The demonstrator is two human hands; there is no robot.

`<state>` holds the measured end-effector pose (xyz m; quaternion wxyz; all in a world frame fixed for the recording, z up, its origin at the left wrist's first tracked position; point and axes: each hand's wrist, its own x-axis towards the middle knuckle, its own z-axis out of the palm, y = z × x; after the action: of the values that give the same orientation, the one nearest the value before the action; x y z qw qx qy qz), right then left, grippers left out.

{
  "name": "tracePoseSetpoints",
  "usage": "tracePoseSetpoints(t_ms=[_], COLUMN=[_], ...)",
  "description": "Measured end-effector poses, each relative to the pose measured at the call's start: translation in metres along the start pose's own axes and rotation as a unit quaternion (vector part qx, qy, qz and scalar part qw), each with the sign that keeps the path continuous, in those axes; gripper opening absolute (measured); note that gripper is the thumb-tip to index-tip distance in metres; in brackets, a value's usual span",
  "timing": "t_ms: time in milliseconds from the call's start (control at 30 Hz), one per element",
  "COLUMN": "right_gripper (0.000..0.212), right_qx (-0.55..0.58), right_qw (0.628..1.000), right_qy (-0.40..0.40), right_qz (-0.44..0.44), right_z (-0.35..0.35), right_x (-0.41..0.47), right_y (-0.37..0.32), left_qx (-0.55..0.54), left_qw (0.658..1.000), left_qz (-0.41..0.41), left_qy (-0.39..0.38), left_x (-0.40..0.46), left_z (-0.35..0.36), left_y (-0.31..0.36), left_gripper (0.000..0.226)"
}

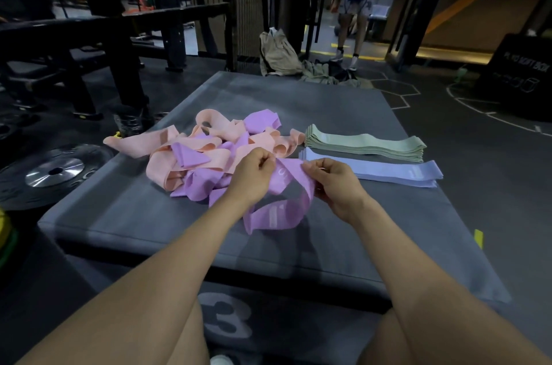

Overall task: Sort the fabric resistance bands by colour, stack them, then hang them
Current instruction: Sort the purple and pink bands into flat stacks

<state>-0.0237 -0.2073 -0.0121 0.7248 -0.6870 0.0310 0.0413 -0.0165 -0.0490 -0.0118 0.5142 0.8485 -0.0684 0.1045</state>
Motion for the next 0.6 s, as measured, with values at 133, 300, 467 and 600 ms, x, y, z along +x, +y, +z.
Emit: tracePoseSetpoints(t_ms=[133,300,467,600], right_gripper=[0.031,0.046,0.038,0.028], right_qx=[-0.061,-0.207,-0.151,-0.170], right_qw=[0.996,0.970,0.977,0.974], right_qy=[-0.064,-0.127,-0.152,-0.146], right_qz=[0.028,-0.008,-0.018,-0.043], right_z=[-0.010,-0.008,-0.011,-0.008], right_x=[-0.008,-0.014,-0.015,-0.016], right_y=[0.005,0.015,0.014,0.016], left_qx=[0.006,-0.046,-0.115,-0.201], left_qw=[1.000,0.998,0.991,0.976], left_qz=[-0.010,-0.031,-0.058,-0.083], left_qy=[-0.013,-0.043,-0.032,-0.022], left_x=[-0.004,-0.007,-0.005,-0.003], left_z=[0.009,0.020,0.026,0.027], left_y=[0.009,0.011,0.012,0.016], left_gripper=[0.030,0.019,0.016,0.014])
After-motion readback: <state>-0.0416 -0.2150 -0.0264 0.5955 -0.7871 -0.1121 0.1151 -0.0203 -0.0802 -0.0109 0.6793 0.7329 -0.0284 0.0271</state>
